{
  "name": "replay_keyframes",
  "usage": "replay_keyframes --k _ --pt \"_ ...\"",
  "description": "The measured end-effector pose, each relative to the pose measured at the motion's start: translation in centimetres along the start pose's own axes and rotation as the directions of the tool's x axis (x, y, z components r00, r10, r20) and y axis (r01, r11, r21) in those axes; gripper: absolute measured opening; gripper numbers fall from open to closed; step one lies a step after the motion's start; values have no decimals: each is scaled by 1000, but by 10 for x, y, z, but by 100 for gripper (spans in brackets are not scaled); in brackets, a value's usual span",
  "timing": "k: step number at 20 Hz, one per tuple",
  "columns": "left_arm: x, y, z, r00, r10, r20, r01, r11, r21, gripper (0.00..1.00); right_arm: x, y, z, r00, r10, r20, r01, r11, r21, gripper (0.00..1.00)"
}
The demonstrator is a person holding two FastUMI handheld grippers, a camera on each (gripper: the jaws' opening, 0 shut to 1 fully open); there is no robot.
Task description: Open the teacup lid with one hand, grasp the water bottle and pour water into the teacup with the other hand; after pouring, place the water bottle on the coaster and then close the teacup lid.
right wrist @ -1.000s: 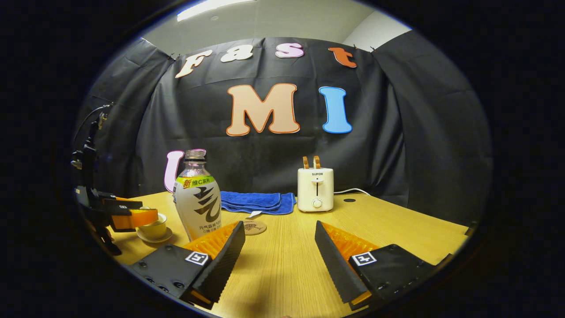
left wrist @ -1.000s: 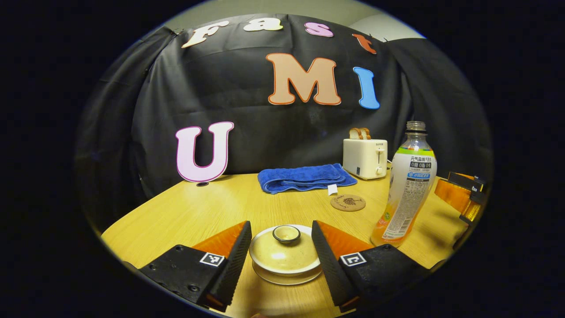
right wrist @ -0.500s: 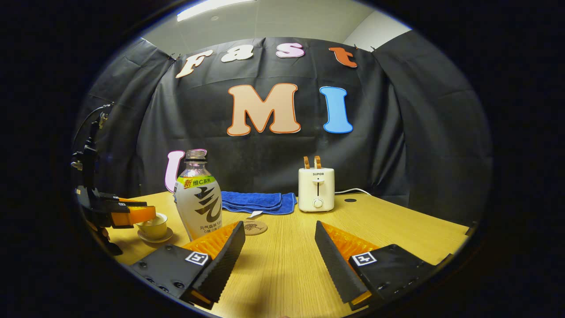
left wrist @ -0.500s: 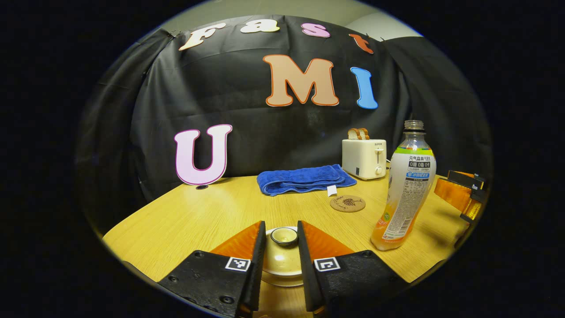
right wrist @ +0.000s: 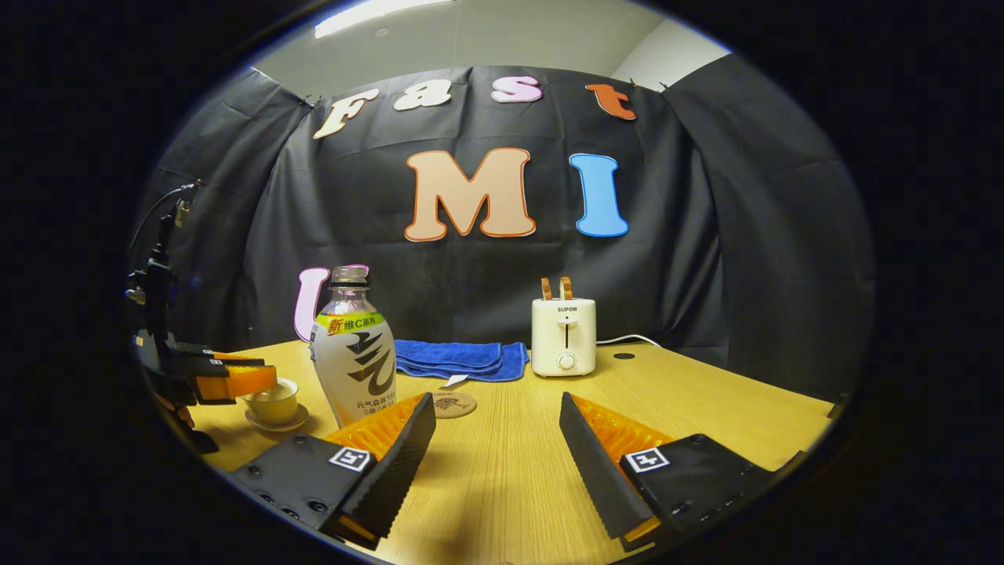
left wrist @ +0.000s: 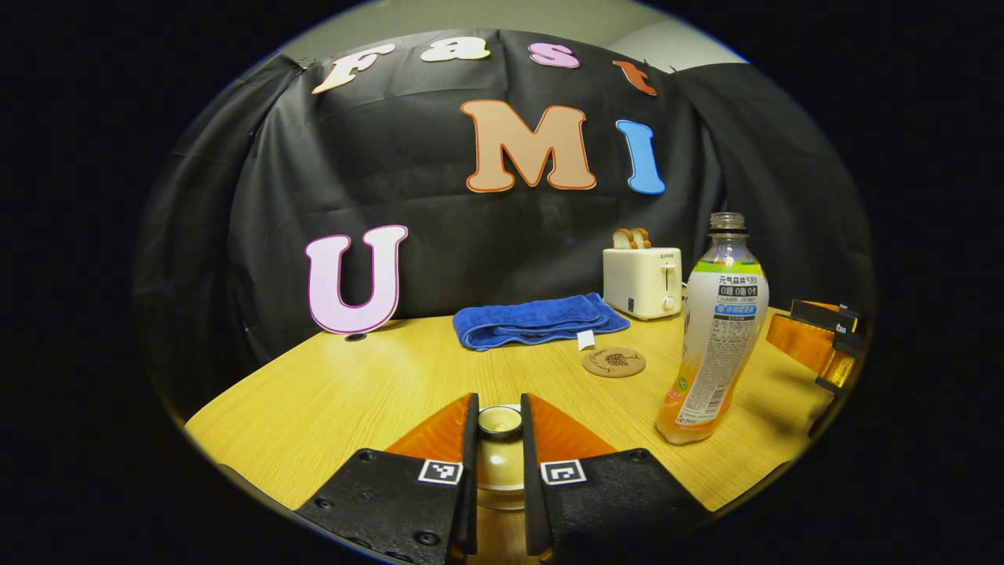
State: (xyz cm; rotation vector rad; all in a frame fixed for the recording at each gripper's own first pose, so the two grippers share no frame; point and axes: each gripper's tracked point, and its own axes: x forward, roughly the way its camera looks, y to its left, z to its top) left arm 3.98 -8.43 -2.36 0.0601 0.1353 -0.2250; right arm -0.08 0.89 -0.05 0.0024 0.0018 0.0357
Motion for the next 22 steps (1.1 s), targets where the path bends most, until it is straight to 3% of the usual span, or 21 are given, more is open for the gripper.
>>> replay_keyframes --k 6,13,22 --pt "-3 5 5 1000 9 17 -8 999 -42 21 -1 2 -1 1000 5 -4 -5 1000 0 97" --pt "-13 22 25 997 43 58 -38 996 -83 21 -2 14 1 998 66 -3 -66 998 2 100" --pt "-32 39 33 994 78 77 -72 995 -73 21 -13 54 -3 977 211 -13 -210 978 10 100"
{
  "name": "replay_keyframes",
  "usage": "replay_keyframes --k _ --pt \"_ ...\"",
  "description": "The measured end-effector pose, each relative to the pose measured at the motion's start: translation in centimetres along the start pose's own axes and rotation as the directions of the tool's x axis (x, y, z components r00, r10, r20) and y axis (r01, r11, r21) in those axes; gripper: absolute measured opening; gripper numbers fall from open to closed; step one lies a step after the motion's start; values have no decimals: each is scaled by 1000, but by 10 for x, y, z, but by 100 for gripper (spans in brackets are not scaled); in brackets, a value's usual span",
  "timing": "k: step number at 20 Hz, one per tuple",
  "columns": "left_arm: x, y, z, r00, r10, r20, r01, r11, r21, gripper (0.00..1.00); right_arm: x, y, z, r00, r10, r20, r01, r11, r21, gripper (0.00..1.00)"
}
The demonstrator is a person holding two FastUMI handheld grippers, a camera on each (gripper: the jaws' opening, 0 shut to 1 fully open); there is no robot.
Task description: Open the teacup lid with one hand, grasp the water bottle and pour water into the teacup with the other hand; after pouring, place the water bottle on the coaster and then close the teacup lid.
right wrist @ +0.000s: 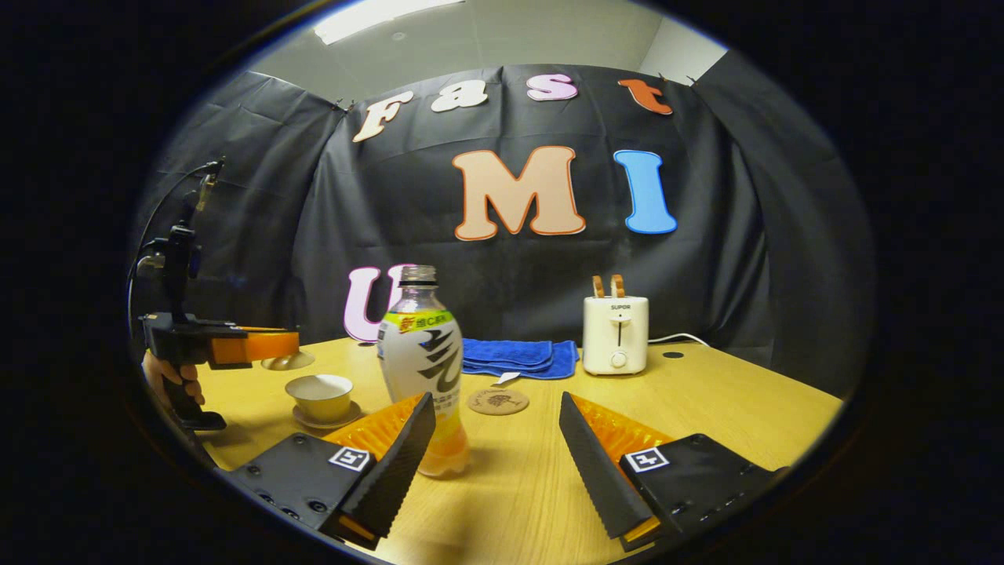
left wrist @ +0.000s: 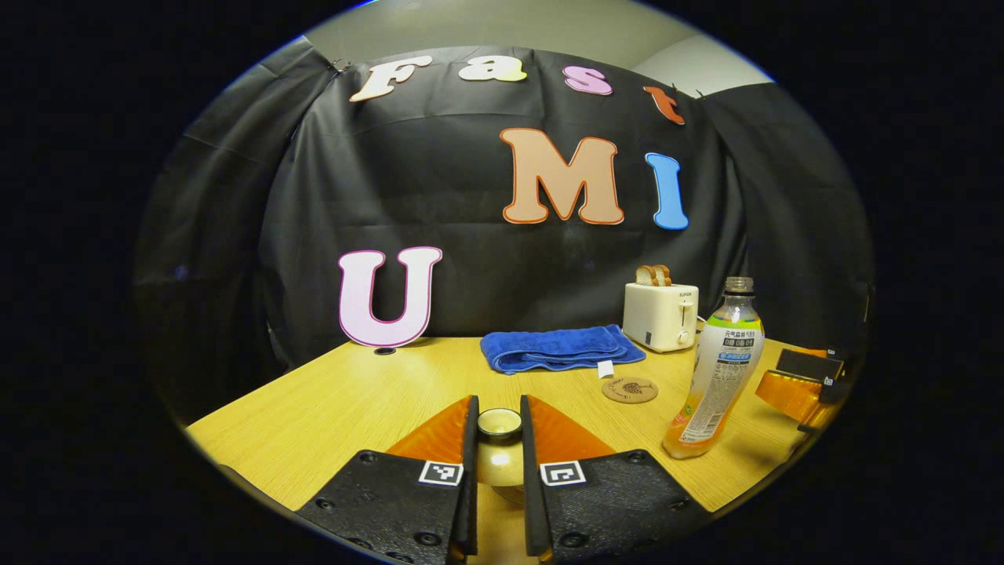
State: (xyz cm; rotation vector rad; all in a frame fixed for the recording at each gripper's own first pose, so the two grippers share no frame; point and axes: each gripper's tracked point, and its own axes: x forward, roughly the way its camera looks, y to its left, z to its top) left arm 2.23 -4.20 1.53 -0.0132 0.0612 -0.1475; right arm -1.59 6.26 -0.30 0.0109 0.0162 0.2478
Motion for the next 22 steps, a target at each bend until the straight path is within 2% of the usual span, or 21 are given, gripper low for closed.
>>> replay_keyframes --k 3,8,9,10,11,22 --pt "-4 6 2 1000 8 5 -8 1000 4 21 0 15 -1 999 47 -3 -47 999 2 97" --pt "-13 17 7 1000 27 15 -27 1000 8 21 4 36 -4 996 90 -16 -90 996 4 97" --pt "-14 19 7 999 30 17 -30 1000 5 21 6 40 -4 995 97 -21 -97 995 4 100" --pt "-15 21 8 999 34 18 -34 999 2 21 9 44 -5 995 102 -24 -101 995 5 97" --pt "-17 23 8 999 37 19 -37 999 0 21 11 46 -6 994 106 -28 -106 994 6 100" --pt "-27 44 14 997 63 41 -62 998 -20 21 40 58 -16 993 85 -82 -85 996 5 100"
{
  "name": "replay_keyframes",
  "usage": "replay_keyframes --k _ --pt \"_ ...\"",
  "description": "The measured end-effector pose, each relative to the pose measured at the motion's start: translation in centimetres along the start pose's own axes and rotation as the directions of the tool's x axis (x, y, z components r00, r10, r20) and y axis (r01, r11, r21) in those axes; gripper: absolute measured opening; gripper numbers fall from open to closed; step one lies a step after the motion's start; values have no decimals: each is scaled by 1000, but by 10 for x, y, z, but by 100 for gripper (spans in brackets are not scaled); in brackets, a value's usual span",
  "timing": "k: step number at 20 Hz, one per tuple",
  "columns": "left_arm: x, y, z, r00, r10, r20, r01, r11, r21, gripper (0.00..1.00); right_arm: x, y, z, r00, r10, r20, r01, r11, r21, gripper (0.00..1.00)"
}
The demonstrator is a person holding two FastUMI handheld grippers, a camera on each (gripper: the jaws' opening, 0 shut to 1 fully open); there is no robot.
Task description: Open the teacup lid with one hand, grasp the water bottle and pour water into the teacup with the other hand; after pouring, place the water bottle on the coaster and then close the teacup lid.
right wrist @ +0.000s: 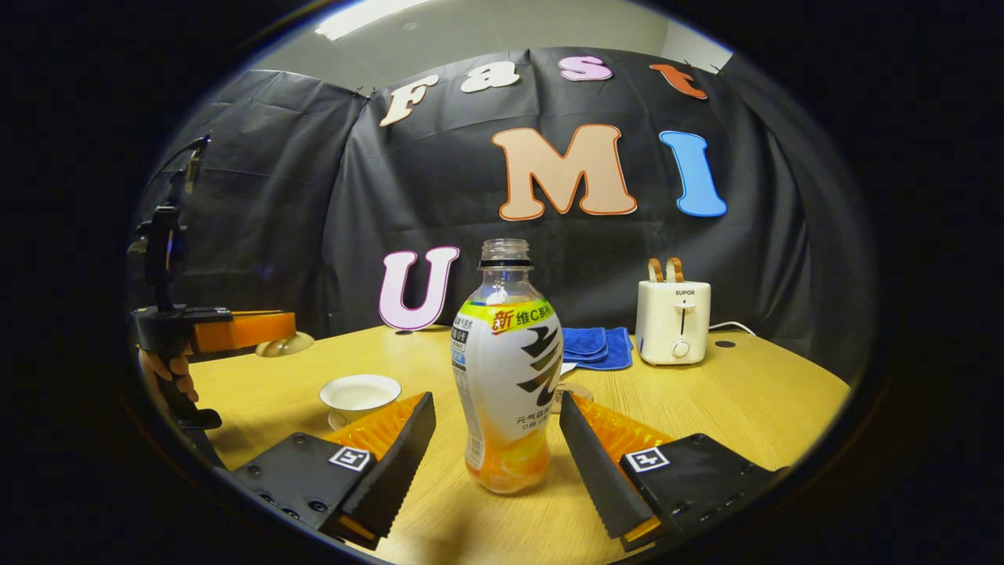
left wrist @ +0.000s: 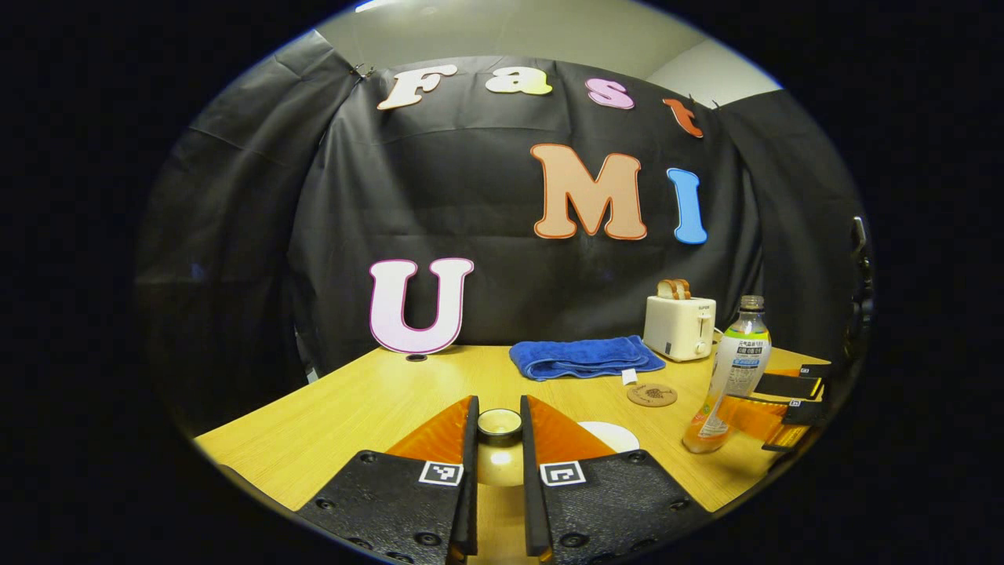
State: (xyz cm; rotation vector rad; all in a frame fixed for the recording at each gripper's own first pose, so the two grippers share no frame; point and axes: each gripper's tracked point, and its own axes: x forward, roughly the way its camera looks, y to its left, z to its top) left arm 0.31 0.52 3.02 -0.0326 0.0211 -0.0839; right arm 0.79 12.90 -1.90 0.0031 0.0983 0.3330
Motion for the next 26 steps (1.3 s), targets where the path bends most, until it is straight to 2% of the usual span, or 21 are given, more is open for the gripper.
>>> replay_keyframes --k 4,6,9,10,11,15,20,25,26 --pt "-3 7 0 1000 7 3 -7 1000 -14 21 10 -2 -7 999 -19 -43 19 1000 0 100" --pt "-4 11 -1 1000 12 5 -12 1000 -14 21 11 -2 -7 998 -34 -50 34 999 -1 88" --pt "-7 16 -2 1000 18 3 -18 1000 -24 21 11 -2 -8 998 -42 -53 42 999 -5 75" --pt "-7 18 -3 1000 20 2 -20 999 -30 21 12 -2 -8 998 -43 -55 43 999 -5 75" --pt "-8 20 -4 1000 23 0 -23 999 -33 21 12 -3 -8 998 -43 -55 42 999 -5 69" --pt "-11 29 -2 999 34 4 -34 999 -36 21 14 0 -9 997 -40 -61 38 999 -29 69" --pt "-13 36 -1 999 42 8 -41 998 -46 21 20 4 -6 996 -47 -70 37 991 -130 69" --pt "-14 47 -5 998 59 4 -59 997 -48 21 24 4 -2 995 -88 -46 69 942 -328 69" --pt "-15 48 -6 998 61 2 -61 997 -48 21 24 6 -2 995 -89 -42 69 931 -359 66"
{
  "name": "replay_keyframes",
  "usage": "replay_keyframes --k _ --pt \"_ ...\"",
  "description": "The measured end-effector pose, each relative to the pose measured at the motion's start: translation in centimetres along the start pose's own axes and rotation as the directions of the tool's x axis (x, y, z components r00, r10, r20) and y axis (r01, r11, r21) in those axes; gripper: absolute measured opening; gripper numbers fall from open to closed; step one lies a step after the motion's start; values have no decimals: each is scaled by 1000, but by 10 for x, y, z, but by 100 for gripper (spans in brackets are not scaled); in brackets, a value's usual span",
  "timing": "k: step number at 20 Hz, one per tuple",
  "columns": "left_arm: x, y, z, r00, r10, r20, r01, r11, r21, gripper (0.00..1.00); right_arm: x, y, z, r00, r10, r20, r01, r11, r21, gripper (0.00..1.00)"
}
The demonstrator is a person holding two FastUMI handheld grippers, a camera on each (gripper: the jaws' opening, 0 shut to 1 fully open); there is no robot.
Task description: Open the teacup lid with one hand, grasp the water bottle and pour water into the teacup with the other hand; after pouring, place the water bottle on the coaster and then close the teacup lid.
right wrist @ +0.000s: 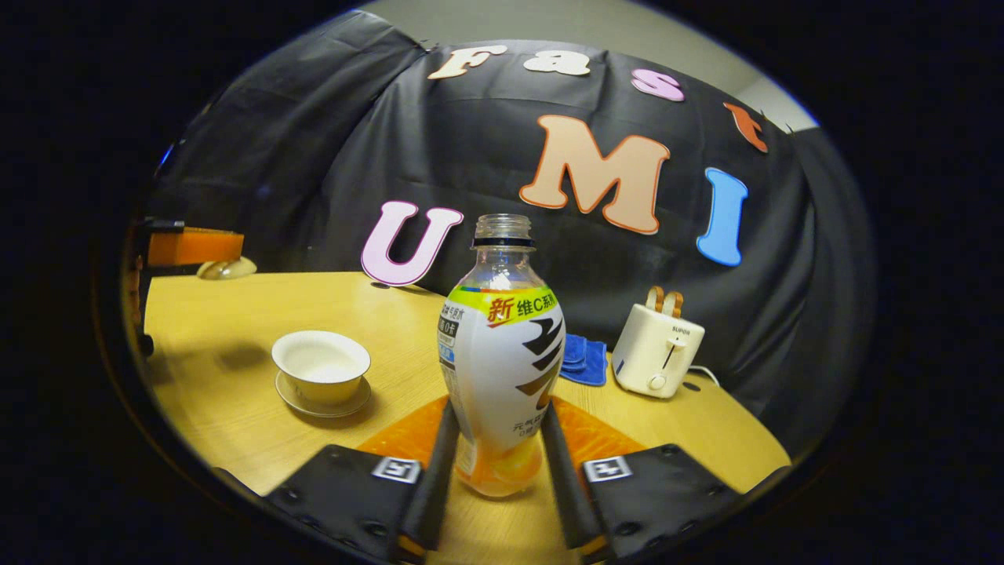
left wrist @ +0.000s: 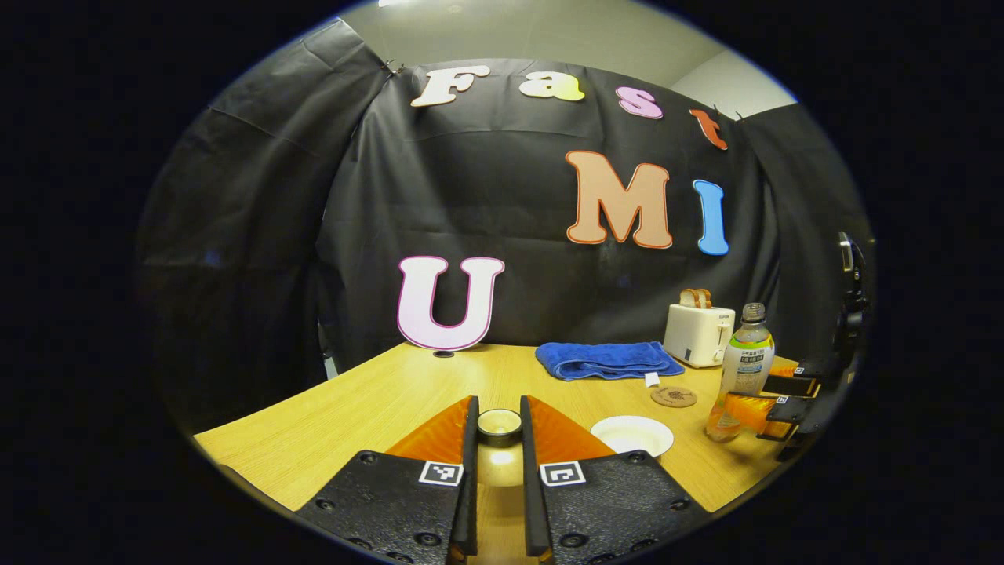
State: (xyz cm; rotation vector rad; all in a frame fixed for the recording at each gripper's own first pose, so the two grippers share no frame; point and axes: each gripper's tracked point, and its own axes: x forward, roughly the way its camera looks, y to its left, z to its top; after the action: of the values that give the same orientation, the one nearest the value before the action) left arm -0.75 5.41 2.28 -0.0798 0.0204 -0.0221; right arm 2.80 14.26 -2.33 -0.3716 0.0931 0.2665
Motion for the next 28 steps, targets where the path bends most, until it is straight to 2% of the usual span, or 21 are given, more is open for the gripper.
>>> replay_keyframes --k 3,6,8,13,23,28 --pt "0 4 1 1000 1 2 -1 1000 -6 21 3 6 -1 1000 3 6 -2 997 -80 58" --pt "-3 9 4 1000 5 10 -5 1000 -3 21 4 6 8 999 -16 35 22 981 -195 58" --pt "-3 12 4 1000 9 13 -9 1000 -3 21 5 5 13 998 -27 59 43 958 -285 58" --pt "-6 20 1 1000 19 10 -19 1000 -1 21 10 7 12 996 -33 78 65 889 -454 58" --pt "-7 25 5 1000 25 18 -25 1000 -6 21 20 15 8 995 -27 93 83 740 -668 58" --pt "-7 24 6 1000 20 17 -20 1000 -11 21 23 19 8 994 -18 107 94 623 -777 58"
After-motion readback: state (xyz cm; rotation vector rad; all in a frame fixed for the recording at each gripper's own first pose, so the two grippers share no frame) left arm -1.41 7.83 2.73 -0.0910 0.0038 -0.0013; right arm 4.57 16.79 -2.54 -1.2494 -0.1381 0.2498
